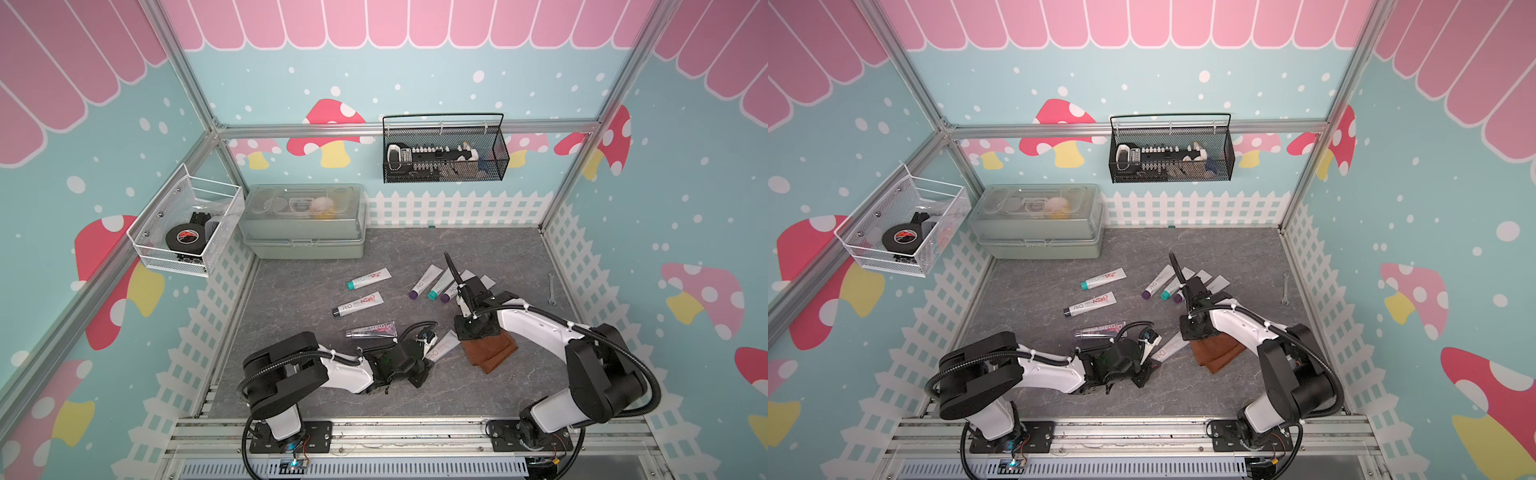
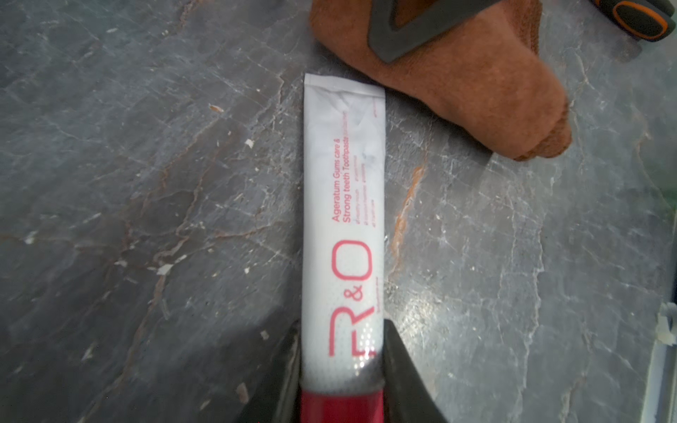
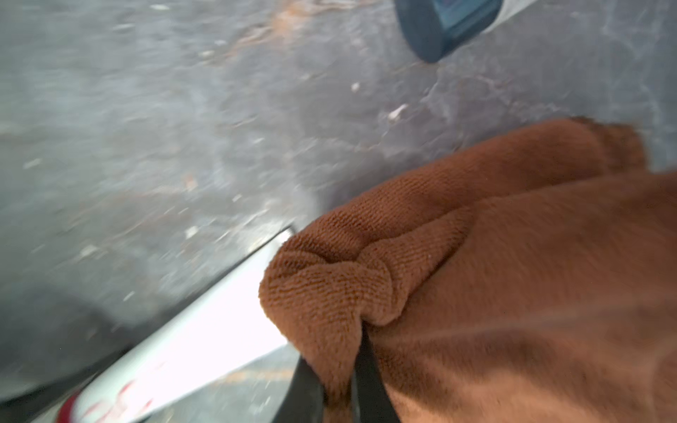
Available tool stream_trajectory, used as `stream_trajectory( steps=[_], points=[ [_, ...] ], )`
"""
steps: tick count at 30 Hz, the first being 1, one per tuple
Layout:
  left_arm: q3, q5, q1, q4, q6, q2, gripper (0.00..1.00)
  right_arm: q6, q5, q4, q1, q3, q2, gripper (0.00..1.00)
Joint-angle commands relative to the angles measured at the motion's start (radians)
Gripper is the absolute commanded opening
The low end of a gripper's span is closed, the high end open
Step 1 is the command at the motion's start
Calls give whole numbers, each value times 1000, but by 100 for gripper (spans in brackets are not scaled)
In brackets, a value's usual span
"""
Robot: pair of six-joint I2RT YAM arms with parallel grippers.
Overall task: Wipe the surface of the toothpaste tube
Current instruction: Wipe the dirt from the toothpaste tube.
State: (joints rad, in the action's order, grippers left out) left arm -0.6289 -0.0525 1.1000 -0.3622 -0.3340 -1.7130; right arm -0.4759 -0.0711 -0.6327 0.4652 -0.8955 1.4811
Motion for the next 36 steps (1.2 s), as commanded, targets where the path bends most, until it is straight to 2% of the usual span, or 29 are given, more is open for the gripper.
stream_trajectory(
  steps=[1,5,7,10,14,16,19,25,30,36],
  points=[
    [2,-17,-7,31,-7,-16,28,3,-169,-22,26,0,-55,8],
    [-8,-16,-6,35,-5,-23,28,-33,-293,83,76,43,-9,9],
    [-10,-15,-6,38,-6,-22,28,-32,-290,96,99,47,43,8],
    [-12,-14,-6,43,-6,-21,28,-10,-193,60,119,35,119,8],
    [-14,-16,-7,51,-6,-17,28,-5,97,-44,119,0,156,8],
    [-12,-18,-6,51,-5,-13,28,-10,200,-72,112,-16,172,8],
    [-8,-24,-7,51,-6,-10,28,-11,256,-85,98,-38,216,8],
    [3,-30,-9,46,-8,-5,28,-4,278,-72,53,-46,255,8],
    [3,-24,-9,41,-9,-11,28,6,216,-55,23,-38,156,8],
    [-2,-27,-9,40,-8,-19,28,14,-100,-20,30,-10,-10,9]
  ],
)
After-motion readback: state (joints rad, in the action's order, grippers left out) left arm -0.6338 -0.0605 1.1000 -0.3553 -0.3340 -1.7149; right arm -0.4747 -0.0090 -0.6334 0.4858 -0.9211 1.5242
